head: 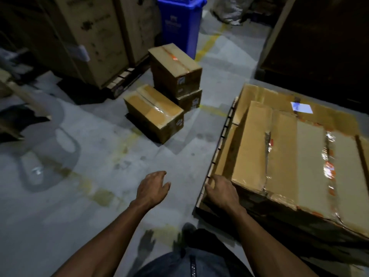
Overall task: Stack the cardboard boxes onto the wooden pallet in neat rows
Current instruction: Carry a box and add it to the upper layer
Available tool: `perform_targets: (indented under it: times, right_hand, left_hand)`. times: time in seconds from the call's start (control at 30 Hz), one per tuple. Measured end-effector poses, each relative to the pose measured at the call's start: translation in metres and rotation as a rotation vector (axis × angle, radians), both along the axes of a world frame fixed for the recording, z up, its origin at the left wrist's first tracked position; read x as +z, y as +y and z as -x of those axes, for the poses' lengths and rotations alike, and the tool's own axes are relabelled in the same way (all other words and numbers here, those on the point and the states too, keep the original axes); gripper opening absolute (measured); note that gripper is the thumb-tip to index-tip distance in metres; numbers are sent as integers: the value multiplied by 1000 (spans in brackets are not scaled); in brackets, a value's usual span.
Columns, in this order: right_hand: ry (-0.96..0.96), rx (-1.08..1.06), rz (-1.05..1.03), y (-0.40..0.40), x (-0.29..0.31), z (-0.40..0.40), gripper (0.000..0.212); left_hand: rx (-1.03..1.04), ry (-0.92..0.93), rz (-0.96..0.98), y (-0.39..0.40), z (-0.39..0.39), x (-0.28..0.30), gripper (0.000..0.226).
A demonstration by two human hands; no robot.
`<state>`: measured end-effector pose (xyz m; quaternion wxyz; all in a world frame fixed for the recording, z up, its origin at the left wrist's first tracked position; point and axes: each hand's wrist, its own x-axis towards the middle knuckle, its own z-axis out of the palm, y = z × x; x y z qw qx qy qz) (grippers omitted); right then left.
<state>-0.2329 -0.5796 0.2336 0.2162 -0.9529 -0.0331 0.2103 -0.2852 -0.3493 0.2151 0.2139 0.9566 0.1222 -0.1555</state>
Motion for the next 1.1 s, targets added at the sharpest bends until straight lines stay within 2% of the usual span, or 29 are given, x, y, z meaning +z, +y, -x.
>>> perform_targets:
  times: [0.07,0.3,0.53,0.7,0.83,1.1]
  right_hand:
    - [5,48,6,25,-2,-13,44]
    - [57,137,40,101,-25,-89,57]
    - [104,182,106,185,-55,-219,65]
    - [90,201,127,235,-41,-300,61]
    - [85,186,143,269,-31,-358,70]
    - [40,108,187,344,-35,-477,66]
  left_hand:
    - [49,-5,-7,23,-5,3,56]
    - [106,42,-38,97,-64,-13,57]
    - [134,129,-52,186,-174,-31,59]
    - [183,119,-35,242,-246,-14,59]
    - [227,115,-3,277,-303,-10,59]
    - [208,112,77,352,-438,-32,59]
